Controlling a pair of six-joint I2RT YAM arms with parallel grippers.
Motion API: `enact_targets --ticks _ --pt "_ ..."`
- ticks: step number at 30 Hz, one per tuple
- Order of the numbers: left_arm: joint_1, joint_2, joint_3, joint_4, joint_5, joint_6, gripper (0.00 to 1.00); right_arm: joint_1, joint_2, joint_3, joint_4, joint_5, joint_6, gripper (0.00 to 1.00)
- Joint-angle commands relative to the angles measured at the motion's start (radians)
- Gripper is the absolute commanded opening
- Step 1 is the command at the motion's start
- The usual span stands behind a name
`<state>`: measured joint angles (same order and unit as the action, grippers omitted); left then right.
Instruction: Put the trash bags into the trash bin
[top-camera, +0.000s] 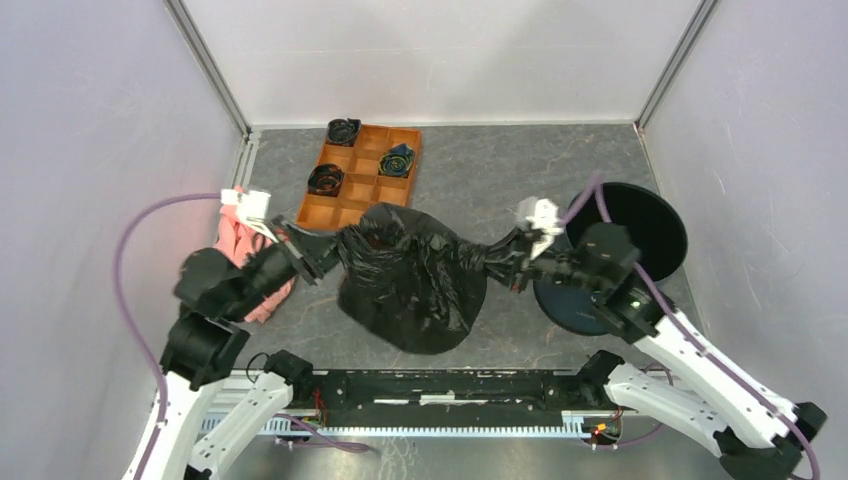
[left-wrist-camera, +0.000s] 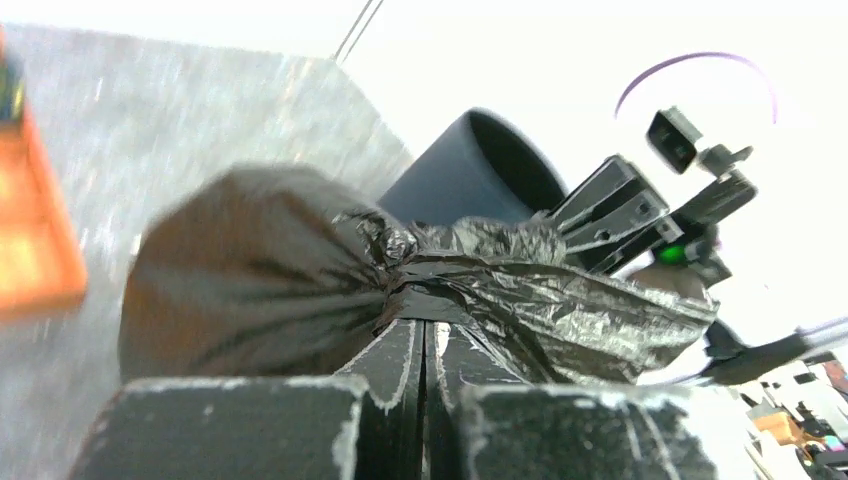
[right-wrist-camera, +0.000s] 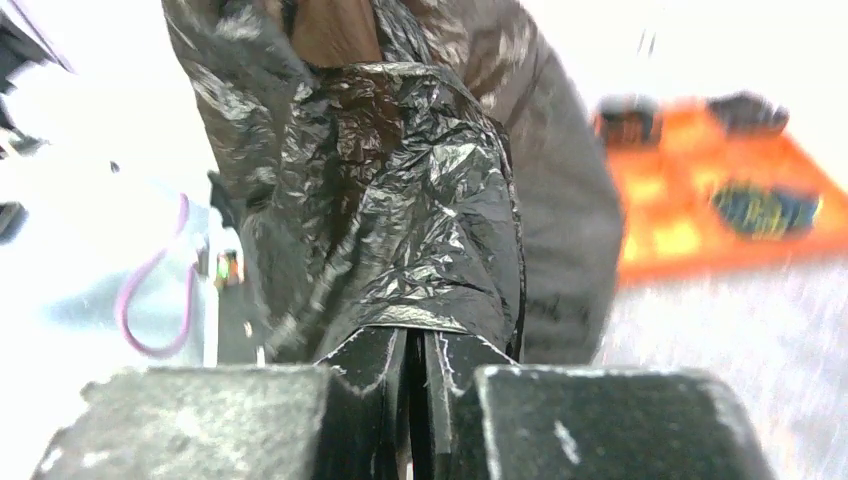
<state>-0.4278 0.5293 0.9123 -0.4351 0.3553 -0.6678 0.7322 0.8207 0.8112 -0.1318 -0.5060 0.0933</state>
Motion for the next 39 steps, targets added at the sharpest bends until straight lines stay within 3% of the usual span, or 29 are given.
enact_targets --ticks 1,3,5,7,9,12,14,17,23,27,33,39 --pt "0.001 0.059 0.203 0.138 0.031 0.051 0.02 0.004 -0.055 0.151 0.28 -0.027 0.131 0.11" --pt "0.0 0.155 0.288 0.063 -0.16 0.039 0.02 0.001 0.036 0.294 0.157 0.3 0.152 0.08" --pt "0.001 0.276 0.366 -0.066 -0.399 0.026 0.02 -0.032 0.203 0.436 0.018 0.505 0.149 0.08" --pt "0.006 0.402 0.393 -0.149 -0.555 0.035 0.02 -0.089 0.367 0.541 -0.095 0.563 0.124 0.02" --pt "0.029 0.503 0.357 -0.189 -0.577 0.069 0.02 -0.107 0.503 0.615 -0.246 0.552 0.063 0.01" --pt "0.049 0.514 0.21 -0.205 -0.511 0.088 0.02 -0.066 0.491 0.452 -0.254 0.445 -0.019 0.0" --pt "0.049 0.429 0.102 -0.171 -0.446 0.077 0.02 -0.025 0.384 0.252 -0.157 0.369 -0.044 0.01" --pt "0.05 0.298 0.048 -0.214 -0.376 0.067 0.02 -0.016 0.273 0.107 -0.094 0.221 -0.041 0.0" --pt "0.05 0.127 0.114 -0.296 -0.174 0.08 0.02 -0.015 0.168 0.124 -0.117 0.1 -0.015 0.0" --pt "0.049 0.129 0.164 -0.261 -0.147 0.08 0.02 -0.015 0.157 0.155 -0.094 0.121 0.004 0.01" --pt "0.05 0.175 0.166 0.006 0.109 -0.023 0.02 -0.015 0.156 0.175 -0.04 0.142 0.086 0.03" --pt "0.043 0.264 0.078 0.388 0.27 -0.287 0.02 0.005 0.163 0.087 0.312 0.032 0.349 0.06"
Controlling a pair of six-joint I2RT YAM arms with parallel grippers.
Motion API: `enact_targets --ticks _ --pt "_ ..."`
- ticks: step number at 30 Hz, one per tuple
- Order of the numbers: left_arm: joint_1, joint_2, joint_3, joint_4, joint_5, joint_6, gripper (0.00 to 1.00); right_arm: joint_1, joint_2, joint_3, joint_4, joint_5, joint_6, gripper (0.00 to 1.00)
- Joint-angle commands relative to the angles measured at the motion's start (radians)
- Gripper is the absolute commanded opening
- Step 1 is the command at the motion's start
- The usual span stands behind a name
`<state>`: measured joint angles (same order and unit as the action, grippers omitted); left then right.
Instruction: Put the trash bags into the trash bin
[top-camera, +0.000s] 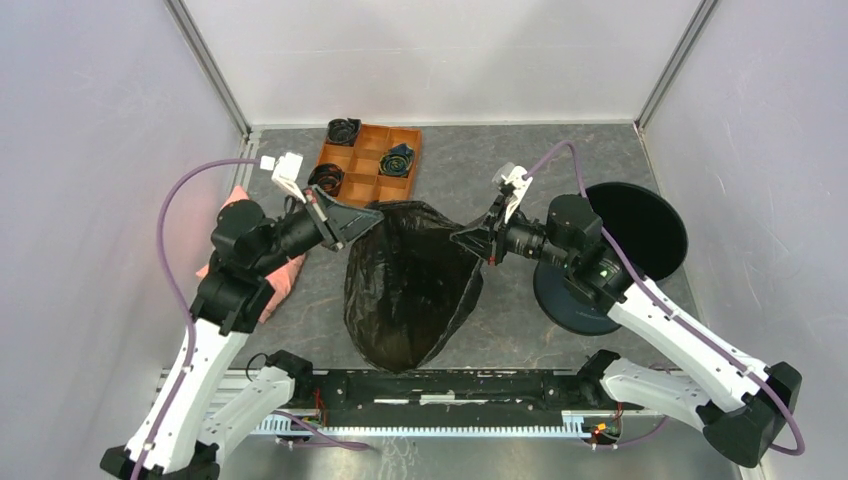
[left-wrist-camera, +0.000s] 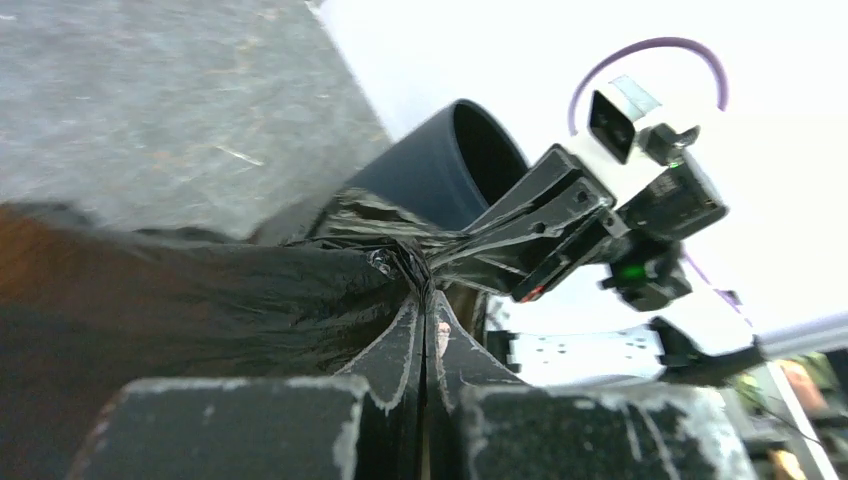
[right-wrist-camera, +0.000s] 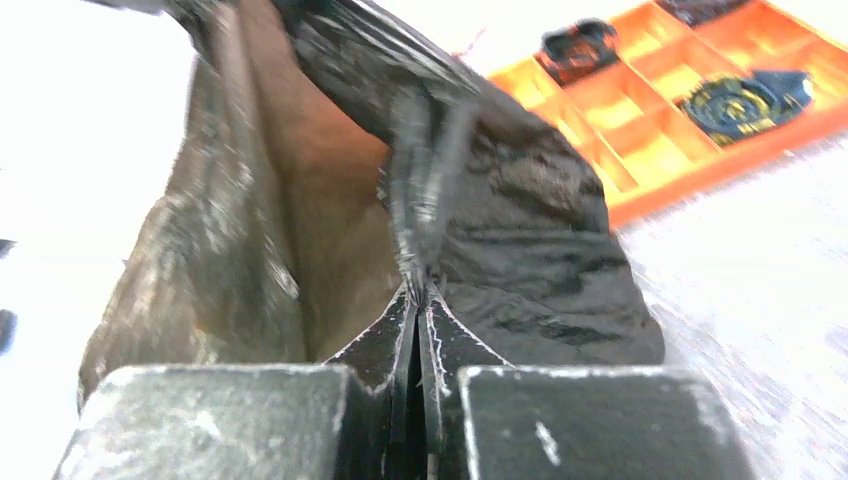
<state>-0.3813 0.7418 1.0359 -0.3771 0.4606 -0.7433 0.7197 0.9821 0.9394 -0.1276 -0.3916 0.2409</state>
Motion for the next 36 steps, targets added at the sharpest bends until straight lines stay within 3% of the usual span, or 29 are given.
enact_targets --ticks 1,4,8,13,16,20,25,27,28,31,32,33,36 --pt "-0.012 0.059 -0.064 0.385 0.166 -0.247 0.02 0.032 0.013 -0.049 0.347 -0.083 0.232 0.06" --pt "-0.052 0.062 -0.097 0.458 0.088 -0.271 0.02 0.076 0.048 -0.03 0.365 -0.004 0.282 0.11" --pt "-0.072 0.054 -0.116 0.439 -0.019 -0.257 0.02 0.147 0.059 -0.049 0.416 0.129 0.354 0.29" --pt "-0.071 0.065 -0.143 0.451 -0.039 -0.264 0.02 0.312 0.114 -0.011 0.354 0.413 0.288 0.77" --pt "-0.071 0.068 -0.146 0.451 -0.04 -0.265 0.02 0.434 0.178 0.08 0.248 0.623 0.214 0.98" --pt "-0.072 0.062 -0.144 0.444 -0.044 -0.263 0.02 0.608 0.296 0.164 0.197 1.014 0.103 0.98" --pt "-0.072 0.046 -0.104 0.37 -0.061 -0.226 0.02 0.774 0.5 0.289 0.187 1.503 -0.174 0.98" --pt "-0.072 0.031 -0.083 0.31 -0.078 -0.198 0.02 0.789 0.547 0.317 0.197 1.608 -0.28 0.85" --pt "-0.072 0.021 -0.073 0.281 -0.089 -0.184 0.02 0.793 0.55 0.31 0.223 1.614 -0.325 0.74" --pt "-0.071 -0.008 -0.036 0.19 -0.144 -0.136 0.03 0.799 0.51 0.241 0.336 1.625 -0.431 0.22" --pt "-0.07 -0.019 -0.022 0.158 -0.164 -0.117 0.07 0.798 0.484 0.209 0.36 1.607 -0.434 0.14" --pt "-0.07 -0.029 -0.007 0.123 -0.187 -0.097 0.15 0.791 0.44 0.173 0.372 1.547 -0.438 0.06" --pt "-0.07 -0.068 0.037 0.026 -0.263 -0.015 0.6 0.744 0.28 0.071 0.356 1.343 -0.392 0.0"
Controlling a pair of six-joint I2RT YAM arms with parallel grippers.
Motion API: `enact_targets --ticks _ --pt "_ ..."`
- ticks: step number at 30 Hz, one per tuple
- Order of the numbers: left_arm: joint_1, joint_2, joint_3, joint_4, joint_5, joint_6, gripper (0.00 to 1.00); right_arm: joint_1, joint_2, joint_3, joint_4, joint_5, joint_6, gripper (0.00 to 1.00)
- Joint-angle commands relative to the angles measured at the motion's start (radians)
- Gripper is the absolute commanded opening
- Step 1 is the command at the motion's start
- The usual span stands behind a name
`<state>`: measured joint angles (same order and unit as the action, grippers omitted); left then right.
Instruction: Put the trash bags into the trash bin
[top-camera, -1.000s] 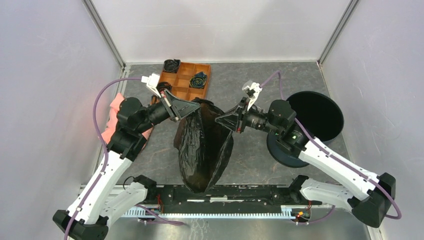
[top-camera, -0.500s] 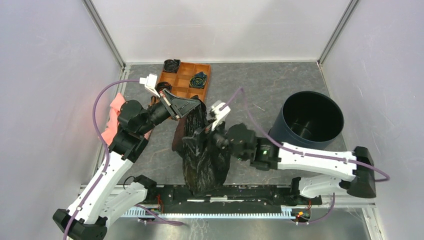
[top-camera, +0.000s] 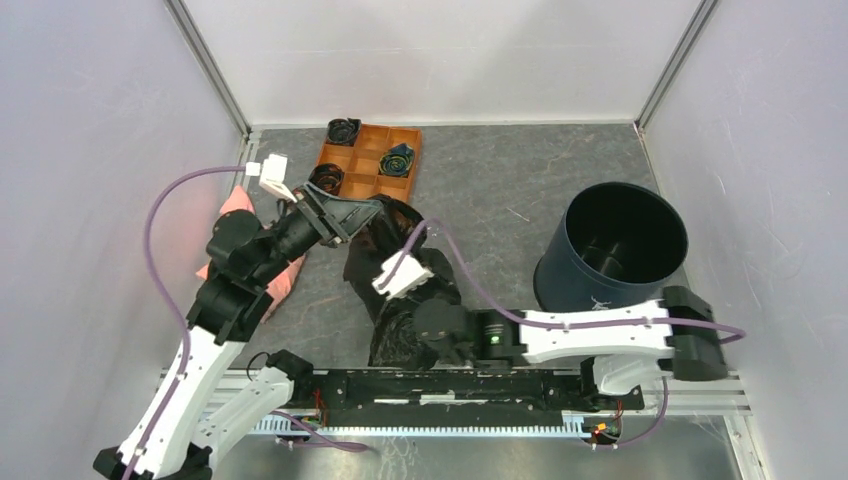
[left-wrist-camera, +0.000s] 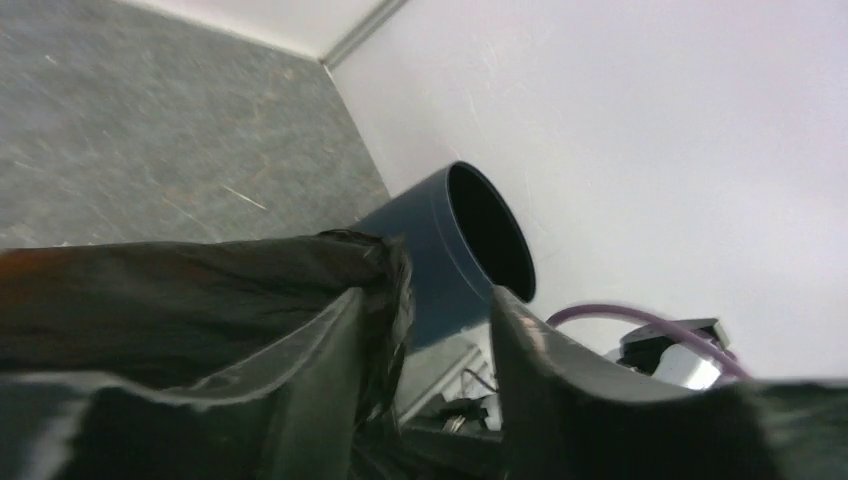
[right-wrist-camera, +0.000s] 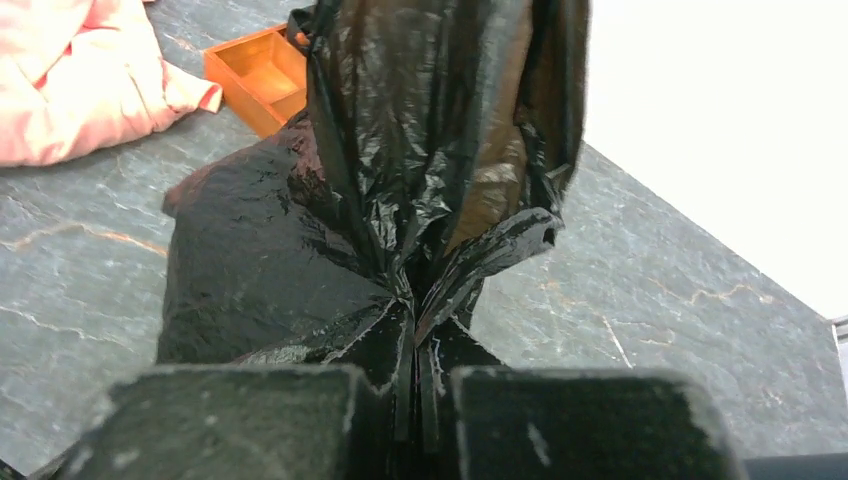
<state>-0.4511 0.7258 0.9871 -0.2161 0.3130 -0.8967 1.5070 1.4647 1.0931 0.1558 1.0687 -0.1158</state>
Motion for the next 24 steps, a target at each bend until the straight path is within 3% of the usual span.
enact_targets --ticks 1,3,5,7,10,15,20,22,24 --pt "0.0 -0.068 0.099 -0.168 -0.148 0.165 0.72 -0.075 -0.267 -0.109 0.049 -0.21 -0.015 0.0" --pt "0.0 -0.107 0.116 -0.236 -0.233 0.208 0.9 -0.134 -0.374 -0.139 0.007 -0.331 0.011 0.0" --pt "0.0 -0.137 0.116 -0.262 -0.286 0.237 0.99 -0.197 -0.456 -0.113 -0.078 -0.407 0.032 0.0" --pt "0.0 -0.17 0.101 -0.274 -0.344 0.251 1.0 -0.24 -0.524 -0.053 -0.166 -0.394 0.026 0.0" --pt "0.0 -0.176 0.068 -0.251 -0.338 0.253 1.0 -0.246 -0.599 0.075 -0.305 -0.213 -0.047 0.01" --pt "0.0 -0.068 0.033 -0.141 -0.129 0.214 1.0 -0.246 -0.724 0.209 -0.373 -0.007 -0.18 0.01" --pt "-0.011 0.113 0.006 0.047 0.078 0.114 0.95 -0.247 -0.82 0.297 -0.374 -0.006 -0.24 0.01" --pt "-0.066 0.195 -0.009 0.165 0.116 0.065 0.92 -0.246 -0.837 0.343 -0.391 0.005 -0.261 0.01" --pt "-0.194 0.286 0.015 0.241 0.05 0.073 0.93 -0.246 -0.832 0.423 -0.454 0.032 -0.264 0.01"
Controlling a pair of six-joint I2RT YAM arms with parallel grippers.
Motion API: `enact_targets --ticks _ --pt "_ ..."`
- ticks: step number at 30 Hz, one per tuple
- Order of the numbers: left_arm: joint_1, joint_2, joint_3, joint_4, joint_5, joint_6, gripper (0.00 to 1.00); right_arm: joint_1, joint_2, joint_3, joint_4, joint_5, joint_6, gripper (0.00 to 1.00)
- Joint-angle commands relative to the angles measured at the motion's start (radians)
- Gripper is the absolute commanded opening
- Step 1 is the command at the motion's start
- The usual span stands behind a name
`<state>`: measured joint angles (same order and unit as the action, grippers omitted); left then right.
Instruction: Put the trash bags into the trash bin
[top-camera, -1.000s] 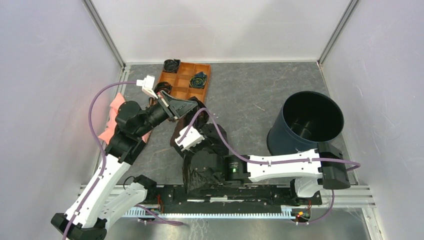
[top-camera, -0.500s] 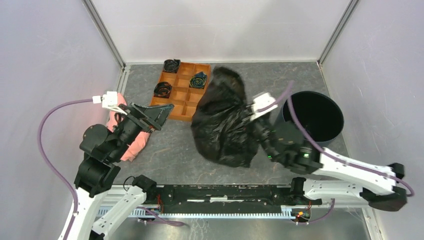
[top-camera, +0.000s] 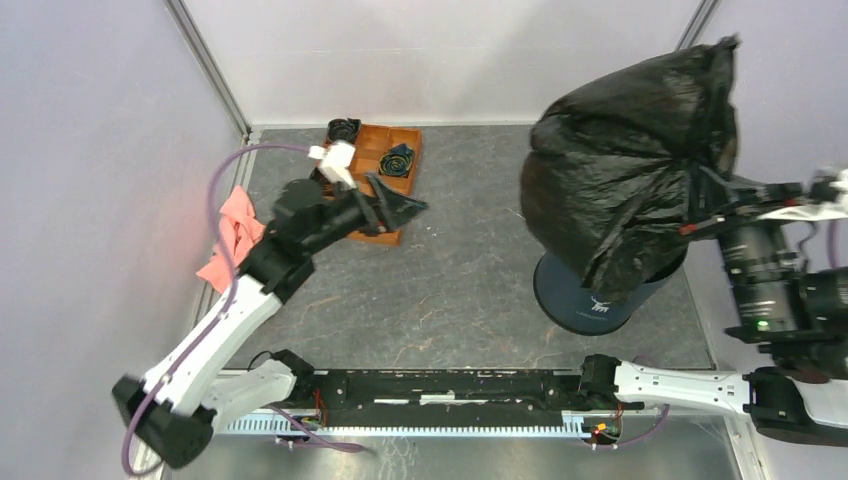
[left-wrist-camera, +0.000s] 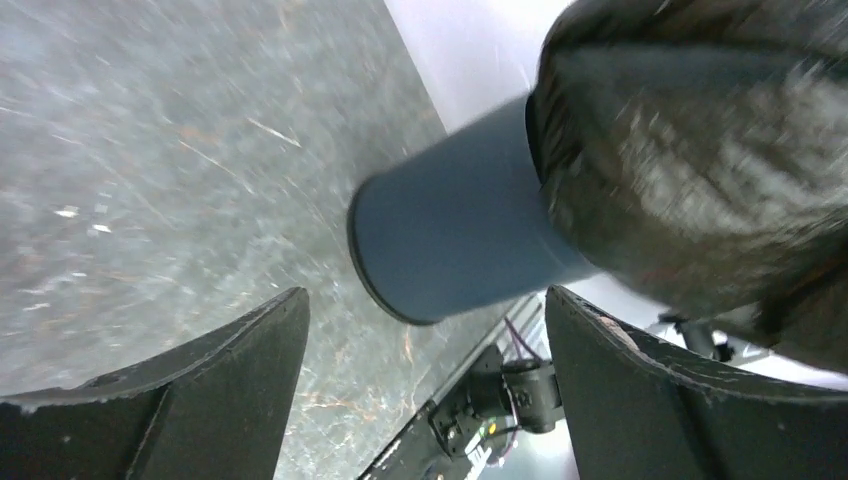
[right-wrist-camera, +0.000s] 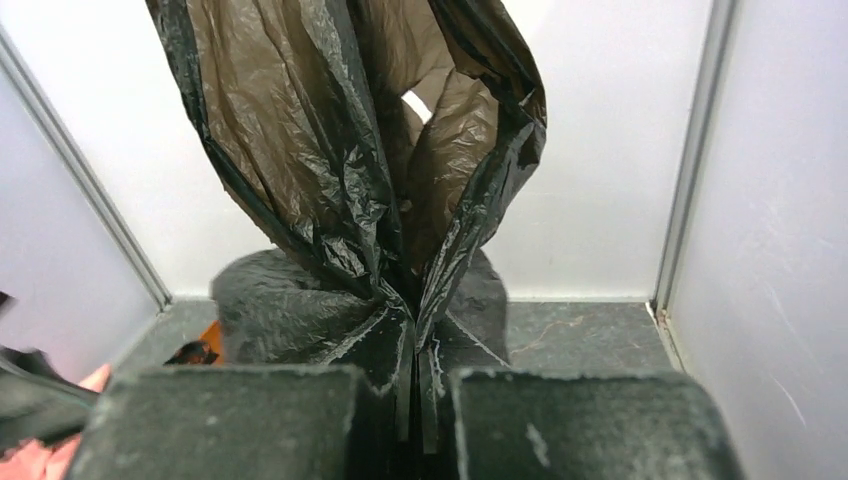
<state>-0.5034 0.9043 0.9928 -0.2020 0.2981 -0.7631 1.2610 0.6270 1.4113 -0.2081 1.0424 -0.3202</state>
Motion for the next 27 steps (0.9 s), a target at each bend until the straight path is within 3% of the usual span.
enact_targets --ticks 1,5,9,13,17,20,25,27 --pt "-0.215 0.173 0.036 0.248 0.015 -0.044 0.94 0.0 0.01 0.152 -0.127 0.063 -0.051 0.01" --pt "-0.418 0.374 0.204 0.256 -0.177 0.034 0.98 0.0 -0.033 0.218 -0.144 -0.007 -0.035 0.01" --pt "-0.534 0.551 0.384 0.246 -0.329 0.108 0.93 0.0 -0.087 0.243 -0.104 -0.073 -0.039 0.01" --pt "-0.612 0.716 0.567 0.17 -0.456 0.181 0.92 0.0 -0.156 0.248 -0.081 -0.127 -0.015 0.01" --pt "-0.679 0.841 0.715 0.072 -0.694 0.263 0.92 0.0 -0.205 0.226 -0.067 -0.144 0.001 0.02" --pt "-0.685 0.943 0.835 0.01 -0.731 0.275 0.91 0.0 -0.216 0.225 -0.079 -0.143 0.006 0.04" --pt "-0.693 1.141 1.076 -0.162 -0.734 0.279 0.75 0.0 -0.215 0.231 -0.115 -0.151 0.03 0.05" --pt "-0.693 1.196 1.154 -0.232 -0.763 0.278 0.65 0.0 -0.215 0.227 -0.121 -0.151 0.039 0.06"
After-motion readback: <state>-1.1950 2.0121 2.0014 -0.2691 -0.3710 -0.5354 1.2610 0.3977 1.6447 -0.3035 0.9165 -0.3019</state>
